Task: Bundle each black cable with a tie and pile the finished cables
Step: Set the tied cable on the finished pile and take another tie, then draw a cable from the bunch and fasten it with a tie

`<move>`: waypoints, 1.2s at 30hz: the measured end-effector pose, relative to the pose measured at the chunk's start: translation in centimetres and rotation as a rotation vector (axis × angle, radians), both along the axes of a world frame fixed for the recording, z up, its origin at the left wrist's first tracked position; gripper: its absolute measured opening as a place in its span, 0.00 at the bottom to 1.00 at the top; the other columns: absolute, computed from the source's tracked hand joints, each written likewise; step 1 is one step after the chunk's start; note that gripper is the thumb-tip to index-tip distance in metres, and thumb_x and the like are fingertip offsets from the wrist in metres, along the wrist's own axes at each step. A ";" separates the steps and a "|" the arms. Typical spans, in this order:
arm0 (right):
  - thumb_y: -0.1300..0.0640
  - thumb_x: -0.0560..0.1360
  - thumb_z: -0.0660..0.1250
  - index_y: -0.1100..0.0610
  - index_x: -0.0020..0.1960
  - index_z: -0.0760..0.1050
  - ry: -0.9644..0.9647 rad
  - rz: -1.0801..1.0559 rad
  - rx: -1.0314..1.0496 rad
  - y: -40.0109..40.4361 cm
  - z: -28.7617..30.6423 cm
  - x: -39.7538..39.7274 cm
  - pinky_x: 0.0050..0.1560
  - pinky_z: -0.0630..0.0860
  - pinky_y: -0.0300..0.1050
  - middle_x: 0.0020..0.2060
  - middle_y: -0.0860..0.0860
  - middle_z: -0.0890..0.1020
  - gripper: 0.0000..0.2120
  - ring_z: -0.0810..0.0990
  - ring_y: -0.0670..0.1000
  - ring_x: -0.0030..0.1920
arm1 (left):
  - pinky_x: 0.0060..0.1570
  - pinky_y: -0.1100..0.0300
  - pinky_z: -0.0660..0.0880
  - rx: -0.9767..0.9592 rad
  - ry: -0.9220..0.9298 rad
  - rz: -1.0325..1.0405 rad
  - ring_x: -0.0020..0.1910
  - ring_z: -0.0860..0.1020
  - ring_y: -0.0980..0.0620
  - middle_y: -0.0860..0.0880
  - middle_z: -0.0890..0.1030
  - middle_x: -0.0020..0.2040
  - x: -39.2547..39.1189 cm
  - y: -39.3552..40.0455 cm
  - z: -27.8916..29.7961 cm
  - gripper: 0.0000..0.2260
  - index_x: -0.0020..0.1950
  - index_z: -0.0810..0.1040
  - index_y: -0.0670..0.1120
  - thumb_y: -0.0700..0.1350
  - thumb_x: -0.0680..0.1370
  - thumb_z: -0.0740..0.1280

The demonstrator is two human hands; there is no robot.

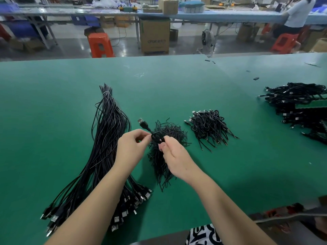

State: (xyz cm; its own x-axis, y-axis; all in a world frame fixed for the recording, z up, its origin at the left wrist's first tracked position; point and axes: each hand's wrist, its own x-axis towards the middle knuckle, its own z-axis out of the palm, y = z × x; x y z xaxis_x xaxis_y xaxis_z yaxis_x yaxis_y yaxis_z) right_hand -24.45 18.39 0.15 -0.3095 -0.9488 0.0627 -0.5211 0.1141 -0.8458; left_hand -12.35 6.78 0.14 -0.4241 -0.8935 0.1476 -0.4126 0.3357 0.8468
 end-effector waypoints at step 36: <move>0.45 0.79 0.54 0.33 0.38 0.74 -0.361 -0.142 -0.107 -1.0 -0.8 0.4 0.36 0.61 0.39 0.26 0.35 0.73 0.15 0.70 0.38 0.28 | 0.31 0.60 0.68 0.098 0.038 -0.096 0.27 0.73 0.54 0.54 0.78 0.27 -0.5 3.9 2.3 0.07 0.39 0.81 0.50 0.44 0.78 0.70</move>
State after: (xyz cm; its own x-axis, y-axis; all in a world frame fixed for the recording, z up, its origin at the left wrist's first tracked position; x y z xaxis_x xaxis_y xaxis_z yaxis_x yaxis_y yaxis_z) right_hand -24.10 17.37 -0.66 -0.4570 -0.8892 0.0224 -0.1740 0.0647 -0.9826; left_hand -12.82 10.73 2.47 -0.5039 -0.8601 0.0793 -0.3492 0.2868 0.8921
